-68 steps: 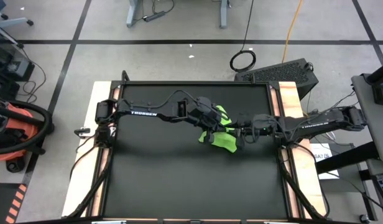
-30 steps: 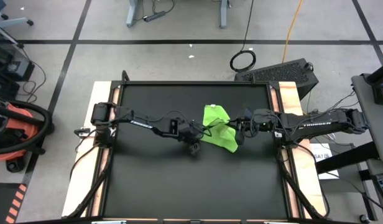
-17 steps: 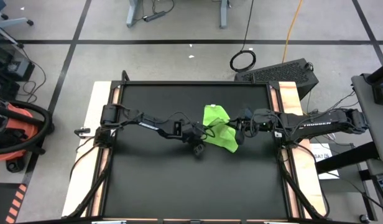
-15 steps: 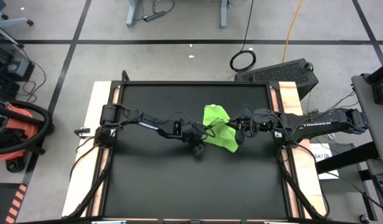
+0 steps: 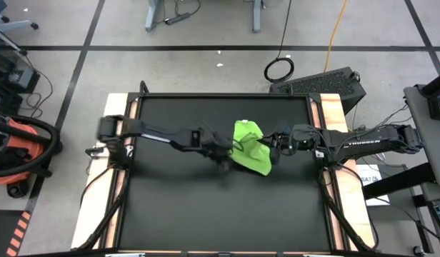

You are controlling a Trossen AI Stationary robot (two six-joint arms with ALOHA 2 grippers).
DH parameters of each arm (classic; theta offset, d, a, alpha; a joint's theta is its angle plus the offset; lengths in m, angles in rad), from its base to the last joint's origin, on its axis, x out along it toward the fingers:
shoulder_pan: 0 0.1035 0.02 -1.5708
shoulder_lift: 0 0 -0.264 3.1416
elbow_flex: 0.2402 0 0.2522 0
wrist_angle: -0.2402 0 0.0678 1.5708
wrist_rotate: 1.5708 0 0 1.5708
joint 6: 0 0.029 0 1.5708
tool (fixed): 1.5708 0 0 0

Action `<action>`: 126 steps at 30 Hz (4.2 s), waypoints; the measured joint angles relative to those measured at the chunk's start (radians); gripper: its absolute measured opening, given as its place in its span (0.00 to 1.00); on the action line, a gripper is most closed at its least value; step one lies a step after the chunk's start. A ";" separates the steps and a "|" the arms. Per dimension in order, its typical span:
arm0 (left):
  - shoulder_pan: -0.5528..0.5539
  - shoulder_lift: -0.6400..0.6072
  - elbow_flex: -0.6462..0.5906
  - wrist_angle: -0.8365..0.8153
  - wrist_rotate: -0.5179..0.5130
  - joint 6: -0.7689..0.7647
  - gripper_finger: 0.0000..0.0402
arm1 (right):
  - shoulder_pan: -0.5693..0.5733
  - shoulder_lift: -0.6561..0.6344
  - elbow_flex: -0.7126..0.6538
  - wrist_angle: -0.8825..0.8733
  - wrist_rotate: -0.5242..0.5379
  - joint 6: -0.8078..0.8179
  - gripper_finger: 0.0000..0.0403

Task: Roll towel
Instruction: Roll the green towel

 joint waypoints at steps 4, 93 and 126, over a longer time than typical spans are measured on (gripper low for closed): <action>0.047 -0.191 0.039 -0.180 -0.104 0.097 0.01 | -0.016 0.000 0.000 0.136 -0.003 0.034 0.00; -0.292 0.008 0.295 -0.685 -0.060 0.312 0.00 | 0.498 0.657 0.214 -0.196 -0.147 -0.071 0.01; 0.120 -0.252 0.790 -0.749 -0.376 0.722 0.00 | 0.017 0.183 1.051 -1.063 0.075 -0.456 0.00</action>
